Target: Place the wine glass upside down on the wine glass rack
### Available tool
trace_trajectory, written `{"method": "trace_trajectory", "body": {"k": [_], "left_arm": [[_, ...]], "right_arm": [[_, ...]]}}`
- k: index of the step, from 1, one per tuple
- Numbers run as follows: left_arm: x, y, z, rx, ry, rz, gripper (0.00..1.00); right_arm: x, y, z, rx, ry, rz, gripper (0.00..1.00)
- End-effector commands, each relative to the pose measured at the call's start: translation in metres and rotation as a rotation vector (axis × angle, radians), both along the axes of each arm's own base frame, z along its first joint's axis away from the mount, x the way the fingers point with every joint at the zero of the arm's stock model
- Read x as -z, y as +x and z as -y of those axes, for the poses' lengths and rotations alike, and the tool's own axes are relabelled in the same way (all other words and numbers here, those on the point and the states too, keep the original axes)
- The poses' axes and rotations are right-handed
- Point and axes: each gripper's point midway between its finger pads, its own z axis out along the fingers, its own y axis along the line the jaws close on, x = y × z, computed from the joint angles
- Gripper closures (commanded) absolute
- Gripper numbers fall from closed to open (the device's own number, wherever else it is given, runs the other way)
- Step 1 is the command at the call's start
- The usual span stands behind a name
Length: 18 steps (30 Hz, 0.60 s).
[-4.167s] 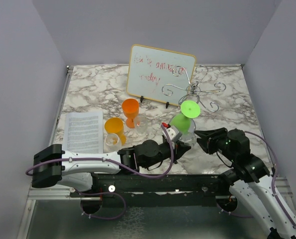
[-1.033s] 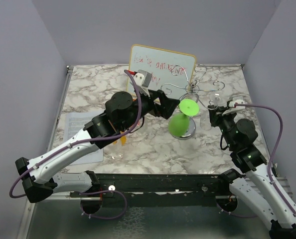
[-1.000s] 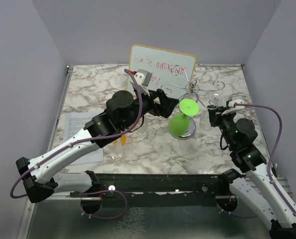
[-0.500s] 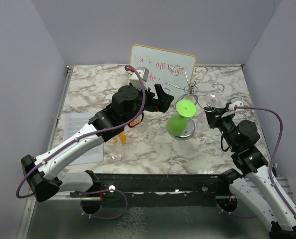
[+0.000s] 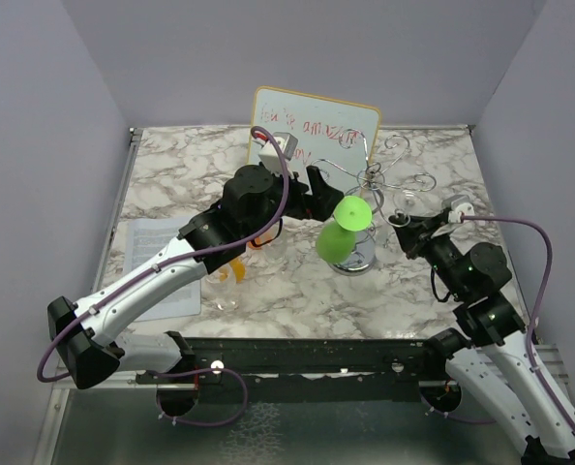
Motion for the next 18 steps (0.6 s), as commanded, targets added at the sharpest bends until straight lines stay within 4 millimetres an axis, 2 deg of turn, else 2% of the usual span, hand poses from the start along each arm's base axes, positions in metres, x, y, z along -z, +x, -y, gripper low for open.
{"method": "trace_trajectory", "body": {"k": [1, 8, 14, 18], "left_arm": [[0.001, -0.001, 0.003, 0.021, -0.015, -0.008, 0.06], [0.003, 0.000, 0.009, 0.044, -0.015, -0.018, 0.08], [0.003, -0.001, 0.009, 0.050, -0.016, -0.019, 0.09], [0.005, -0.001, 0.010, 0.052, -0.014, -0.021, 0.11]], "right_arm": [[0.000, -0.003, -0.012, -0.058, 0.026, -0.021, 0.99], [0.010, 0.009, -0.023, -0.090, -0.018, -0.091, 0.99], [0.006, 0.002, -0.032, -0.157, -0.021, -0.051, 0.99], [-0.001, -0.003, -0.029, -0.154, 0.002, -0.020, 0.99]]}}
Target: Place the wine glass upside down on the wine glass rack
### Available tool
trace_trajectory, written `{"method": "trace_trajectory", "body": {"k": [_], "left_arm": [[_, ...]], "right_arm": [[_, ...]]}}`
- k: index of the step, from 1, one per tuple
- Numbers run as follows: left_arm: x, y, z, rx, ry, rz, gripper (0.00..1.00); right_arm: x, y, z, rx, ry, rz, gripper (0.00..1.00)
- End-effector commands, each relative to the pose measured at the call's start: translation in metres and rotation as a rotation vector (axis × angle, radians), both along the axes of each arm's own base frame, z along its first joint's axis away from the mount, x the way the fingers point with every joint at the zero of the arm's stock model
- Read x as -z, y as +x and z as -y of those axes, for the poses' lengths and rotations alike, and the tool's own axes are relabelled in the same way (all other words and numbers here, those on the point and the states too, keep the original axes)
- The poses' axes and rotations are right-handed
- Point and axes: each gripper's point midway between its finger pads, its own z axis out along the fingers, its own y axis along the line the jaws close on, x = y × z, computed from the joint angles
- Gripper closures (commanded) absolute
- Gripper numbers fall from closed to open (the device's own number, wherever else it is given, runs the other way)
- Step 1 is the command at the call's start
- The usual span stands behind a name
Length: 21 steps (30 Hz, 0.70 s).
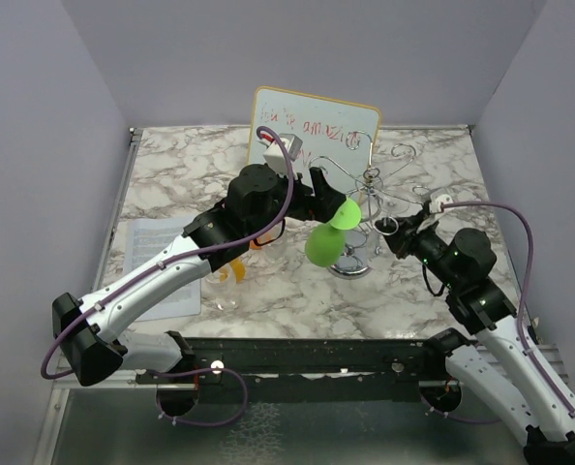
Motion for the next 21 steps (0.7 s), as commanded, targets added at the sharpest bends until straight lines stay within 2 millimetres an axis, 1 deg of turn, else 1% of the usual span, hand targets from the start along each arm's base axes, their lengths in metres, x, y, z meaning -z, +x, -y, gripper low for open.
{"method": "trace_trajectory", "body": {"k": [1, 8, 9, 14, 17, 21], "left_arm": [[-0.004, 0.000, 0.002, 0.018, -0.017, 0.004, 0.11], [-0.004, 0.000, 0.001, 0.011, -0.017, 0.006, 0.11], [-0.005, 0.000, 0.001, 0.011, -0.019, 0.007, 0.11], [-0.005, 0.001, 0.002, 0.010, -0.018, 0.007, 0.11], [-0.005, 0.001, 0.002, 0.013, -0.019, 0.005, 0.11], [-0.006, 0.001, 0.002, 0.014, -0.019, 0.005, 0.11]], "right_arm": [[-0.028, -0.011, -0.004, -0.042, 0.051, 0.103, 0.99], [-0.024, -0.027, -0.003, -0.076, 0.075, 0.133, 0.99], [-0.029, -0.029, -0.003, -0.083, 0.085, 0.156, 0.99], [-0.036, -0.035, -0.005, -0.108, 0.099, 0.201, 0.99], [-0.041, -0.039, -0.009, -0.142, 0.102, 0.232, 0.99], [-0.041, -0.044, -0.020, -0.219, 0.091, 0.244, 0.99]]}}
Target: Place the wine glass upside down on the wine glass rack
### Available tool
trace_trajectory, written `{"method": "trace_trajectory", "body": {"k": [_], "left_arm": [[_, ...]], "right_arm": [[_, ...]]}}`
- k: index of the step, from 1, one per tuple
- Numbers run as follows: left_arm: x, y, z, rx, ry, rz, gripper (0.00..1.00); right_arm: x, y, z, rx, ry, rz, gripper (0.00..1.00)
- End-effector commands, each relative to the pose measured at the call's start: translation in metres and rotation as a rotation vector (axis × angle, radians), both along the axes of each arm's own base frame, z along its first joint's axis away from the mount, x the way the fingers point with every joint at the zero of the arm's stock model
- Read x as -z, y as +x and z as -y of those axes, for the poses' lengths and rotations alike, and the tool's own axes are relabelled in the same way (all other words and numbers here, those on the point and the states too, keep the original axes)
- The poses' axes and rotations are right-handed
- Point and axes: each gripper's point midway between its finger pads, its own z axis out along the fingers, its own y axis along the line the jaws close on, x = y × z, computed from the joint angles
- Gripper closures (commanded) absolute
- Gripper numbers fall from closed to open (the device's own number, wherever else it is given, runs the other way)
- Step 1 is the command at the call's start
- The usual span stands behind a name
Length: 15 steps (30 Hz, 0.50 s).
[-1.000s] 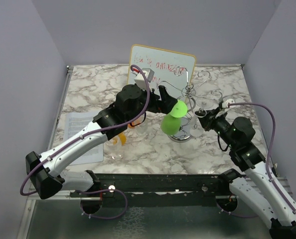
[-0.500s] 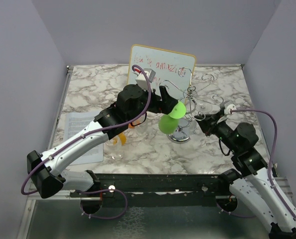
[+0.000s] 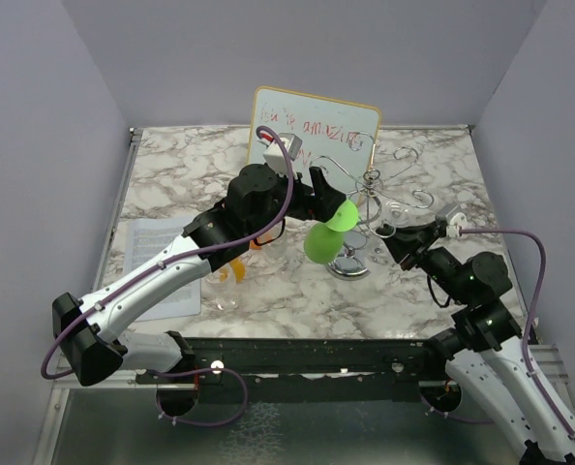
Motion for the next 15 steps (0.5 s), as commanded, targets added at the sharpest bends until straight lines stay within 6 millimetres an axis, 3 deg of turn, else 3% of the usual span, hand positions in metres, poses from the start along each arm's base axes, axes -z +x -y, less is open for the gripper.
{"method": "trace_trajectory", "body": {"k": [1, 7, 15], "left_arm": [[-0.004, 0.001, 0.001, 0.009, -0.014, 0.003, 0.11], [-0.004, 0.001, 0.001, 0.011, -0.011, 0.002, 0.11], [-0.002, 0.001, 0.002, 0.014, -0.008, -0.001, 0.11]], "right_arm": [[-0.015, -0.013, -0.018, -0.130, 0.000, 0.087, 0.99], [-0.005, -0.006, -0.022, -0.134, -0.024, 0.042, 0.99], [-0.008, -0.006, -0.032, -0.195, -0.031, 0.045, 0.99]]}}
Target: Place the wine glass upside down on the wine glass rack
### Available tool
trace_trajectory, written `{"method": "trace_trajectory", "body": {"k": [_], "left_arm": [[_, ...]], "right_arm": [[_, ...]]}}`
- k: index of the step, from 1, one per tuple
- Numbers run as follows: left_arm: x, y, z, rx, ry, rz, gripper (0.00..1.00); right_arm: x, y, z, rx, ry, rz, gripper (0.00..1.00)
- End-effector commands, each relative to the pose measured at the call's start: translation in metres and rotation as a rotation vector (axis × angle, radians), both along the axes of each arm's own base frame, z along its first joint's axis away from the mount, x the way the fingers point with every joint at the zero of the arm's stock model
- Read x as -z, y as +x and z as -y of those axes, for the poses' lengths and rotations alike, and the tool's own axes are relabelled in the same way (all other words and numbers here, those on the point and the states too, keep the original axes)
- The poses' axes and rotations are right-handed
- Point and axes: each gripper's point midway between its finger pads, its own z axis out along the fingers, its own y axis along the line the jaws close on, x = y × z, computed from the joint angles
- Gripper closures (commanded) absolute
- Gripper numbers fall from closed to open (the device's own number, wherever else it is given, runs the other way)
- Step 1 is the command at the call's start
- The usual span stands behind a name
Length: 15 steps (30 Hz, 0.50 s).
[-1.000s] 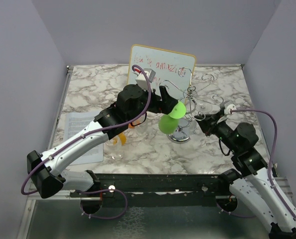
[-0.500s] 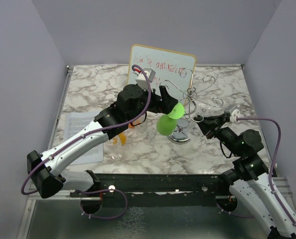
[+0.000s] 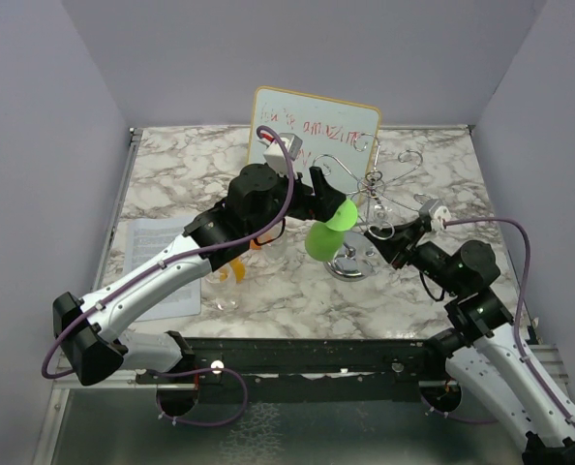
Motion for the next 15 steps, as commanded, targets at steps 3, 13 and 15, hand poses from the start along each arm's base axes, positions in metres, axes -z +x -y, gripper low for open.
{"method": "trace_trajectory", "body": {"k": [3, 13, 15], "left_arm": [[-0.003, 0.001, 0.002, 0.012, -0.008, 0.002, 0.11], [-0.002, 0.002, 0.001, 0.006, -0.003, 0.001, 0.11], [-0.001, 0.002, 0.001, 0.004, -0.002, 0.001, 0.11]], "right_arm": [[-0.027, -0.014, -0.013, -0.111, 0.022, 0.096, 0.99], [-0.031, -0.032, -0.018, -0.188, 0.038, 0.126, 0.99], [-0.029, -0.034, -0.018, -0.196, 0.035, 0.121, 0.99]]}}
